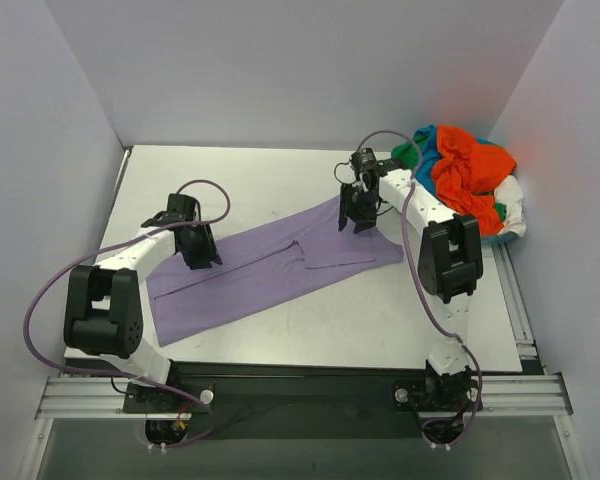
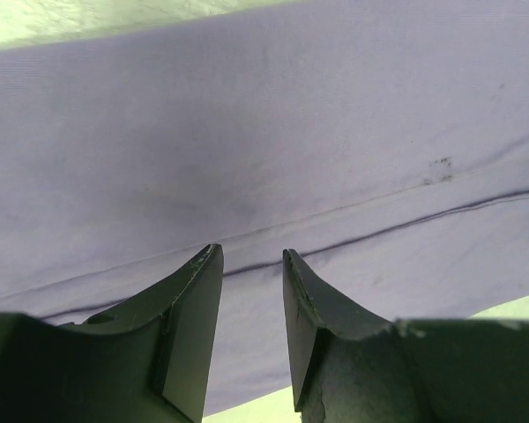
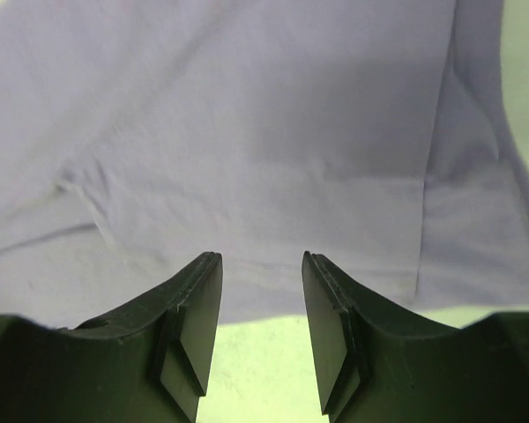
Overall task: Fold and stack the t-shirts
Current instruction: Rotate the tshirt 90 degrees
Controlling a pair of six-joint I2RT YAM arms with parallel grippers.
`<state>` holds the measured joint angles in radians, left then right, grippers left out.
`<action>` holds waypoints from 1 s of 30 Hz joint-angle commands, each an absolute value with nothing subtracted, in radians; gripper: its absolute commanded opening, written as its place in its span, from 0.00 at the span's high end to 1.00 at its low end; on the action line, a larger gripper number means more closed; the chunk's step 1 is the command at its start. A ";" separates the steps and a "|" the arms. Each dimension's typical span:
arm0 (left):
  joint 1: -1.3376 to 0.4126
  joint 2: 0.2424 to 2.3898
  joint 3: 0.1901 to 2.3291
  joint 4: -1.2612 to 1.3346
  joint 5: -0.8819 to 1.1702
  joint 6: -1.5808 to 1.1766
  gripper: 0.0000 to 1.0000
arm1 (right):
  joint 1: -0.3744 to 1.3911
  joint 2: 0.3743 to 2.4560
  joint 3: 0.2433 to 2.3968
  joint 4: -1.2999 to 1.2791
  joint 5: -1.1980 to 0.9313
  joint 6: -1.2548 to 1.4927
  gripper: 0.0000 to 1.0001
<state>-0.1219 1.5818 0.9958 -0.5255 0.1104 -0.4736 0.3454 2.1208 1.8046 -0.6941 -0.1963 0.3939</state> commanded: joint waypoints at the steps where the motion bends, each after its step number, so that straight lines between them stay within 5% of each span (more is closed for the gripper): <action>1: -0.124 1.617 1.023 -0.445 0.160 -0.515 0.56 | 0.337 2.028 1.651 -0.671 -0.221 0.420 0.58; 13: -0.124 1.608 1.008 -0.463 0.135 -0.515 0.56 | 0.330 2.126 1.583 -0.629 -0.198 0.433 0.58; 30: -0.031 1.494 0.902 -0.489 0.124 -0.445 0.55 | 0.308 2.471 2.226 -0.752 -0.250 0.532 0.58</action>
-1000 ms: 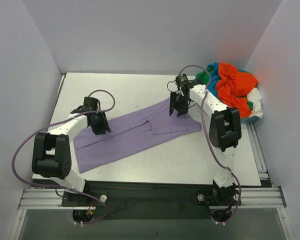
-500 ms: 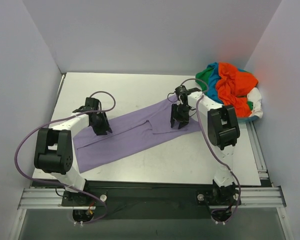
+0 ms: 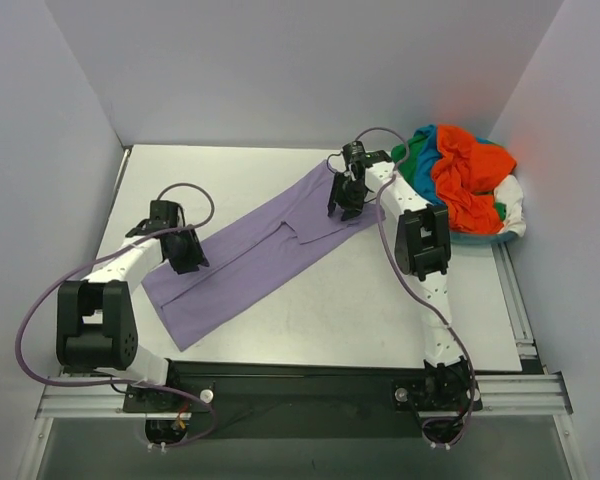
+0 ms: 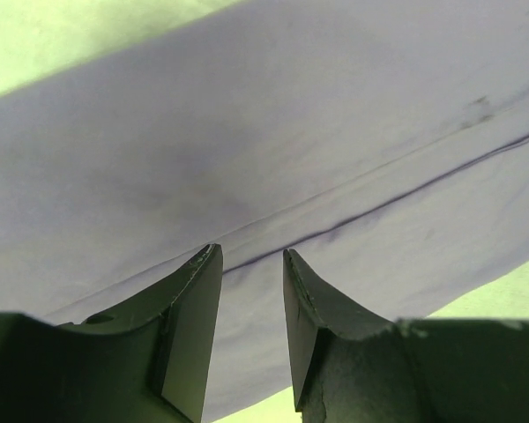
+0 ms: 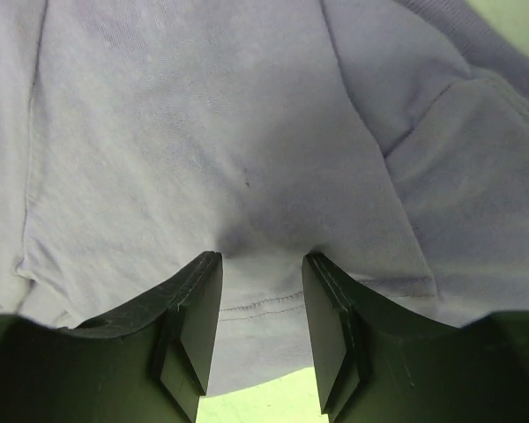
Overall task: Fold and stack the t-shirts
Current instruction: Rotate the tshirt 90 degrees
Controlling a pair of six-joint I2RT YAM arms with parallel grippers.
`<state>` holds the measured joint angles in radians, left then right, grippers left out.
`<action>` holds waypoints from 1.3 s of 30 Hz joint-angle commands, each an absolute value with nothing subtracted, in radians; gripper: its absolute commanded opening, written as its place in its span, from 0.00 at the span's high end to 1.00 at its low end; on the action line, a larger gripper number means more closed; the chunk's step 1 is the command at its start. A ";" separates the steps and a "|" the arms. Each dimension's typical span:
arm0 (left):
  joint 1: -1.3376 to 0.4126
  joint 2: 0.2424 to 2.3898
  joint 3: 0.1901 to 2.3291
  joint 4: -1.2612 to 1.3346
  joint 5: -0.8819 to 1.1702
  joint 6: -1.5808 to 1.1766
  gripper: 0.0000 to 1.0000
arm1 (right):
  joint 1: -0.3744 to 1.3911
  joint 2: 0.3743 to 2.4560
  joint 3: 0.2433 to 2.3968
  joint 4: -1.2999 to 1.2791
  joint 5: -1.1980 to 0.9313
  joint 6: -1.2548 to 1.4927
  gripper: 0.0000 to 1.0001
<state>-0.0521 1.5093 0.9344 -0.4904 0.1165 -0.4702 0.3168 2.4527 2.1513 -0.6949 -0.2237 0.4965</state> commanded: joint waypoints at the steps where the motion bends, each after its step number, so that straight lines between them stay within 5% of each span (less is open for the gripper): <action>1: -0.029 1.500 0.893 -0.486 0.126 -0.448 0.55 | 0.308 2.480 2.250 -0.750 -0.258 0.540 0.58; 7: -0.031 1.503 0.810 -0.468 0.141 -0.503 0.56 | 0.308 2.424 2.257 -0.715 -0.322 0.508 0.58; 22: -0.061 1.448 0.677 -0.407 0.192 -0.589 0.56 | 0.328 2.180 1.783 -0.572 -0.328 0.497 0.58; 39: -0.248 1.339 0.585 -0.400 0.193 -0.804 0.56 | 0.311 2.416 2.034 -0.689 -0.146 0.537 0.59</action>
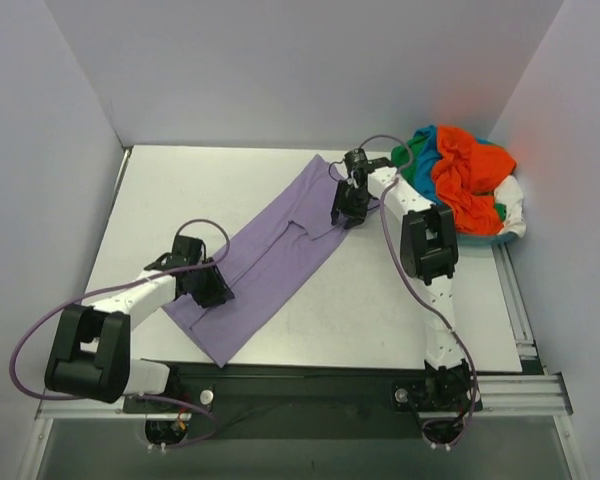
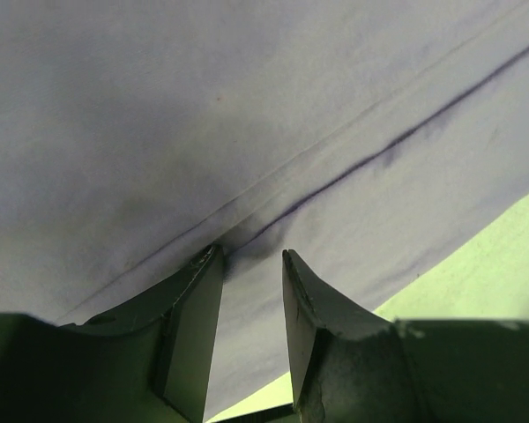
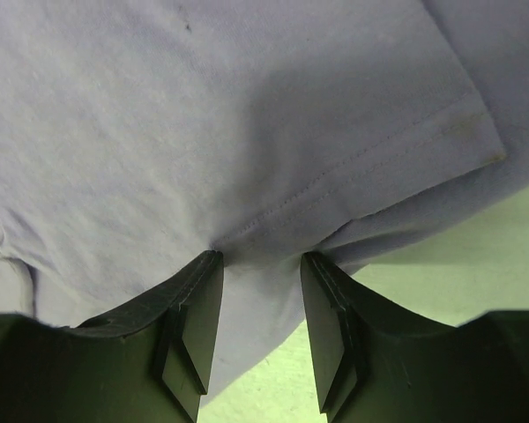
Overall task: Fold and stack the t-shirts
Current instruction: Rotate the tshirt 90 degrees
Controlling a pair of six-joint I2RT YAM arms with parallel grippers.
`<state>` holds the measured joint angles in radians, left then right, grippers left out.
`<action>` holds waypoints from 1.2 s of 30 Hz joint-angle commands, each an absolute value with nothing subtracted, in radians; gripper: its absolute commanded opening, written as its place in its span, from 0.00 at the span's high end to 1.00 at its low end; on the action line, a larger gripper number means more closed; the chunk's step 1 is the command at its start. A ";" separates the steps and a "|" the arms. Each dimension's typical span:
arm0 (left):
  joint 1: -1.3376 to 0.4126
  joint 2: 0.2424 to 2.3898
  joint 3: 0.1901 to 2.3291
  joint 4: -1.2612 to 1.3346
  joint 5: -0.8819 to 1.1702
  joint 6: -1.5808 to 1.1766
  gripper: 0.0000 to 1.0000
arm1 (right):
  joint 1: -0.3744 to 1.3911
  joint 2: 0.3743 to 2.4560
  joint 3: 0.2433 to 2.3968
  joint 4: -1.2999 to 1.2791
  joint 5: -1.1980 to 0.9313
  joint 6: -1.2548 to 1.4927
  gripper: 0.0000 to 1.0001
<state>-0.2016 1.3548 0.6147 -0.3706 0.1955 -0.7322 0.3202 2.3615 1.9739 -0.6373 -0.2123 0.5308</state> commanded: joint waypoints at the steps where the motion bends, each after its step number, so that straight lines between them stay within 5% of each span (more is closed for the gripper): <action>1: -0.262 1.338 0.583 -0.400 0.187 -0.821 0.56 | 0.308 2.427 2.048 -0.693 -0.141 0.541 0.59; 20: -0.791 1.511 0.733 -0.295 0.008 -1.324 0.57 | 0.259 2.615 2.404 -0.703 -0.054 0.483 0.59; 28: -0.876 1.640 0.934 -0.318 0.017 -1.293 0.57 | 0.242 2.583 2.382 -0.689 -0.121 0.457 0.58; 36: -0.877 1.531 0.927 -0.382 0.012 -1.263 0.56 | 0.227 2.456 2.298 -0.669 -0.227 0.407 0.57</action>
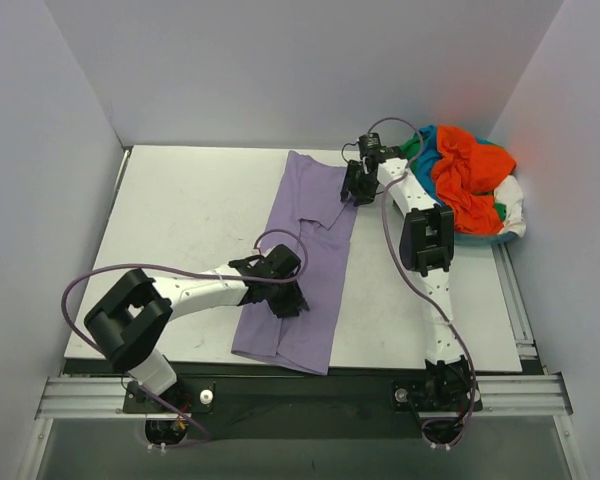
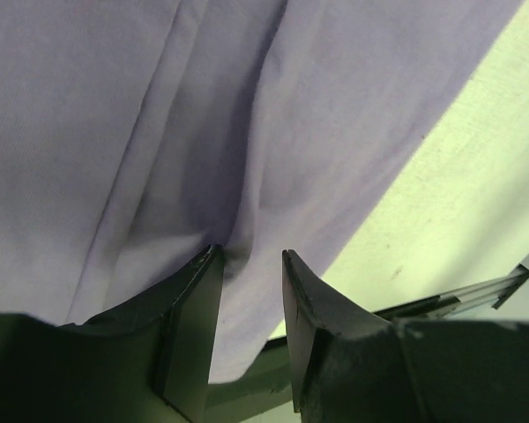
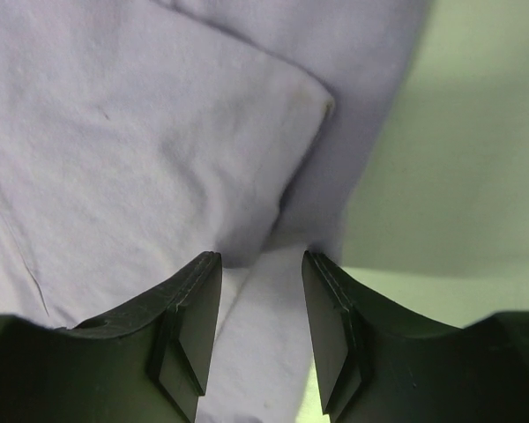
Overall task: Fold and stack the t-shirts
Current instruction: Rotate the tshirt 90 degrees
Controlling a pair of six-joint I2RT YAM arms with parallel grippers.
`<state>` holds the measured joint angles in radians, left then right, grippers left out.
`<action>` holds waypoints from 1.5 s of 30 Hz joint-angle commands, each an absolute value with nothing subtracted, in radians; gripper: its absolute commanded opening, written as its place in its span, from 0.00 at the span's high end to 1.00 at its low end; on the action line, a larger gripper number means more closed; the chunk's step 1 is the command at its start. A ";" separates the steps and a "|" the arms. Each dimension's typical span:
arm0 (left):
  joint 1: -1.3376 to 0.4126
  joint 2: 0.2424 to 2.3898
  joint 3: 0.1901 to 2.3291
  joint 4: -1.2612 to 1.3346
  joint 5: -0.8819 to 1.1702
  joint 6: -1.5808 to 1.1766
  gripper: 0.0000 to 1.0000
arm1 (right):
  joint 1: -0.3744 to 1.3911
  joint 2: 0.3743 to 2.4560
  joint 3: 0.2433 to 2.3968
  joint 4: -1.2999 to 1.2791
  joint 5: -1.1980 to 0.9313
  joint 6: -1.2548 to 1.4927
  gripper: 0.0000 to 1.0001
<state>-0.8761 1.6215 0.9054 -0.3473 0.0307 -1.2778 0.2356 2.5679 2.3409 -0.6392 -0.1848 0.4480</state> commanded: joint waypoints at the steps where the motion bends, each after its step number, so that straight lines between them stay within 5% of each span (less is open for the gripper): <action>1: -0.877 1.511 0.922 -0.400 0.008 -1.255 0.56 | 0.227 2.435 2.280 -0.667 -0.235 0.405 0.57; 10: -0.801 1.241 0.841 -0.679 -0.136 -1.039 0.56 | 0.296 2.065 1.924 -0.637 -0.235 0.423 0.58; 22: -0.620 0.992 0.609 -0.735 -0.040 -0.841 0.56 | 0.707 1.519 0.999 -0.517 -0.120 0.811 0.58; 34: -0.578 1.043 0.587 -0.667 0.000 -0.766 0.56 | 1.063 1.263 0.698 -0.408 -0.024 1.183 0.55; 45: -0.565 1.000 0.589 -0.698 0.000 -0.784 0.56 | 1.203 1.293 0.584 -0.298 -0.014 1.305 0.58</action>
<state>-0.5694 1.0443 0.5781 -0.7071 -0.0090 -0.7769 1.1851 1.2816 0.6014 -0.3401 -0.0547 1.2430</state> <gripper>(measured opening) 0.443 0.425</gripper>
